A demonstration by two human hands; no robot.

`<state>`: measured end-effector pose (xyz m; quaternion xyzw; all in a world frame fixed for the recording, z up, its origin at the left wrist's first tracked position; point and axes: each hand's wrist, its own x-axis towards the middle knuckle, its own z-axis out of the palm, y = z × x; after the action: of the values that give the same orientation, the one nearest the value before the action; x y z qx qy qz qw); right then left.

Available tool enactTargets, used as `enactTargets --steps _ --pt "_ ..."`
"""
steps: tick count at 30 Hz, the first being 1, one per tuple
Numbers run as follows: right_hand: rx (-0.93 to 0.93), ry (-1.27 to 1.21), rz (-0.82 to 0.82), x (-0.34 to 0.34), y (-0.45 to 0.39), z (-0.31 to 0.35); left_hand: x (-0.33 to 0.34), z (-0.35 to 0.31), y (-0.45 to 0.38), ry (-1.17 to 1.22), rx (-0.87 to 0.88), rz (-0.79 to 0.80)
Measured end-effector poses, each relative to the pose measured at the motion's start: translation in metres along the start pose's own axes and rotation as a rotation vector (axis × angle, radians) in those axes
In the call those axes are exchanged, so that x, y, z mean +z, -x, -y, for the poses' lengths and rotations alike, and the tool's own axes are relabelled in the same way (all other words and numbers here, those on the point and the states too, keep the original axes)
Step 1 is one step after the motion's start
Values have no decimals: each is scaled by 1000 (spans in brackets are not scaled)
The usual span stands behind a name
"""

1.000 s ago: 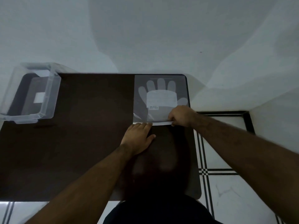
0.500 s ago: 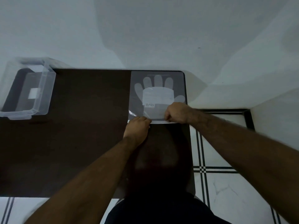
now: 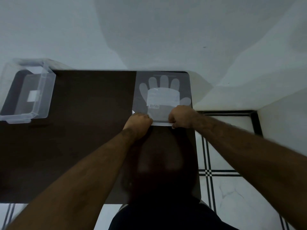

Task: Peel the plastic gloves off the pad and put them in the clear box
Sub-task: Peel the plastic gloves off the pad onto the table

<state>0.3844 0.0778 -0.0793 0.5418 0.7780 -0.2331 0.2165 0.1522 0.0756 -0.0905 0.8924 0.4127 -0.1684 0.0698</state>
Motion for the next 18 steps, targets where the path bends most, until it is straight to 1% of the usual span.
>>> enactTargets --steps 9,14,18 --pt "6 20 -24 5 -1 2 -3 9 -9 -133 127 59" --pt "71 4 -56 3 -7 10 -6 13 -12 -30 77 57" --pt "128 -24 -190 8 -14 28 -10 11 -11 124 0 -13"
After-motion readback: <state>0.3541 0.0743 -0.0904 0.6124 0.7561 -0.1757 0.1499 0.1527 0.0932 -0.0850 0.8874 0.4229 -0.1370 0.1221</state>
